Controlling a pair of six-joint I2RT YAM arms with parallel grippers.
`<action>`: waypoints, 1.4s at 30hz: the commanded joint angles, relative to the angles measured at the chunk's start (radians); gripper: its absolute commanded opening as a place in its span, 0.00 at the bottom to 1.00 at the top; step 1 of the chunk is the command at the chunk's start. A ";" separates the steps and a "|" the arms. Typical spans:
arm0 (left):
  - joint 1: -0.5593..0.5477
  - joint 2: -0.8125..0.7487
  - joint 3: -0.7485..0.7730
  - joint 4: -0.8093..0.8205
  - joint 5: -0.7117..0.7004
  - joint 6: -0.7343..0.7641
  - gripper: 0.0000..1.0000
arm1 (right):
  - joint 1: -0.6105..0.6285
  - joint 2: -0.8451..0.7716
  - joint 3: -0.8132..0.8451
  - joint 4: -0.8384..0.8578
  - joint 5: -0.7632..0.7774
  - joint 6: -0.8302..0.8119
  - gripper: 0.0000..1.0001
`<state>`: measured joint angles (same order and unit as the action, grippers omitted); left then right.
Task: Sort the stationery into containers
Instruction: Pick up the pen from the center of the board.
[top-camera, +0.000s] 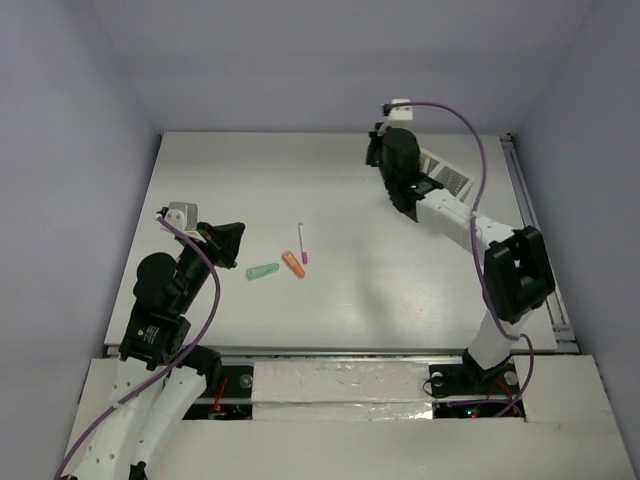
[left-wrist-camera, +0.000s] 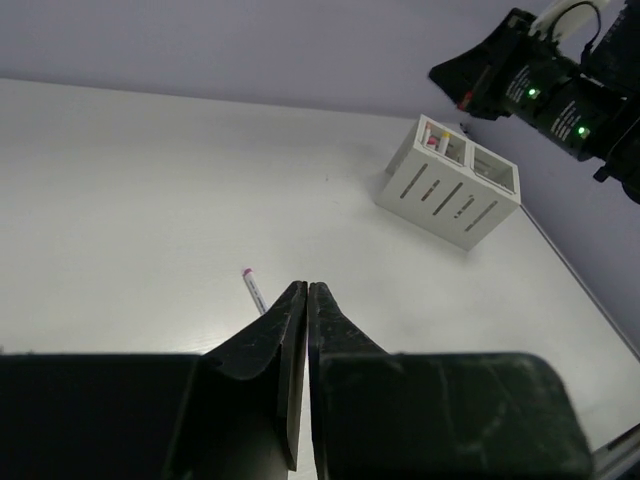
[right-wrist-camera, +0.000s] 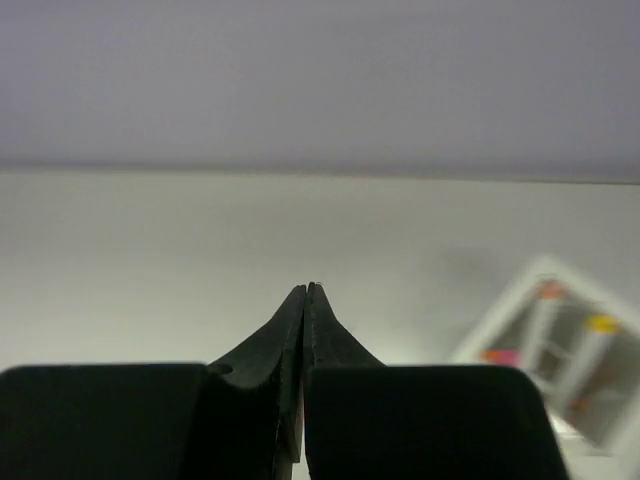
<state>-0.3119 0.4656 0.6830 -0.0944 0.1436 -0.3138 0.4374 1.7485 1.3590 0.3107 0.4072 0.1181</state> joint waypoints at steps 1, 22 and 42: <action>0.007 -0.010 0.027 0.050 -0.022 0.010 0.00 | 0.136 0.070 0.102 -0.222 -0.171 0.046 0.00; 0.007 -0.013 0.030 0.051 0.010 0.013 0.05 | 0.379 0.463 0.370 -0.620 -0.246 0.111 0.59; 0.007 -0.015 0.029 0.051 0.007 0.015 0.05 | 0.391 0.554 0.456 -0.760 -0.039 0.060 0.03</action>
<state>-0.3119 0.4606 0.6830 -0.0944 0.1390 -0.3111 0.8200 2.2967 1.8099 -0.4080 0.3210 0.1883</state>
